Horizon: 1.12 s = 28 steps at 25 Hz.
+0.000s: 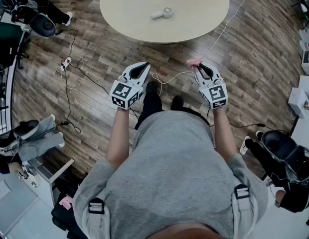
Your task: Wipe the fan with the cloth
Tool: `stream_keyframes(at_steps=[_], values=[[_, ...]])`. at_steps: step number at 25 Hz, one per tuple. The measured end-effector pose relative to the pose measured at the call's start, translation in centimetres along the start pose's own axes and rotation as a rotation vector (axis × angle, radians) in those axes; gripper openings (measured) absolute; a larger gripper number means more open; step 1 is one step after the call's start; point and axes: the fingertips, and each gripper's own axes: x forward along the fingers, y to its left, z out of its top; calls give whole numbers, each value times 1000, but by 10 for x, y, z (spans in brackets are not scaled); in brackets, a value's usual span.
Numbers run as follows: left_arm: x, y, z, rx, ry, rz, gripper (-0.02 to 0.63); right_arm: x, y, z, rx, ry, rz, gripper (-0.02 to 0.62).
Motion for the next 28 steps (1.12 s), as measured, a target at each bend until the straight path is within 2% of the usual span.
stream_keyframes(at_steps=[12,21,28], values=[[16,-30,11,5,-12,-9,23,-20,-20,-3,7,-23,0,38],[17,-47,0,-5,1,13,22,-31,-22,-16,9,-22,33,38],[18,-50,6,12,-1,24,22,-33,-27,-14,-11,-19,44,38]])
